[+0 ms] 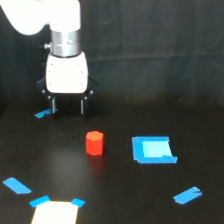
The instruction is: Pick up the red object from the table
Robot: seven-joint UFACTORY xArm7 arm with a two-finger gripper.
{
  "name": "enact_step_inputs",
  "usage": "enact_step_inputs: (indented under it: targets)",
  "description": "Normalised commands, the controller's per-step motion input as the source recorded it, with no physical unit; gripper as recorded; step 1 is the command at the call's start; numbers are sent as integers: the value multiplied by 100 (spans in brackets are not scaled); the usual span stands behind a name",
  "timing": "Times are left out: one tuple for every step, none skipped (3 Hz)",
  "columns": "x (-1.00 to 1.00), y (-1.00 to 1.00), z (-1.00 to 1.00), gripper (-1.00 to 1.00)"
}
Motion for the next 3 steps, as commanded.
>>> enact_step_inputs:
  targets:
    - [100,-100,13,100]
    - [25,-100,-50,98]
    - [-22,-100,-53,-7]
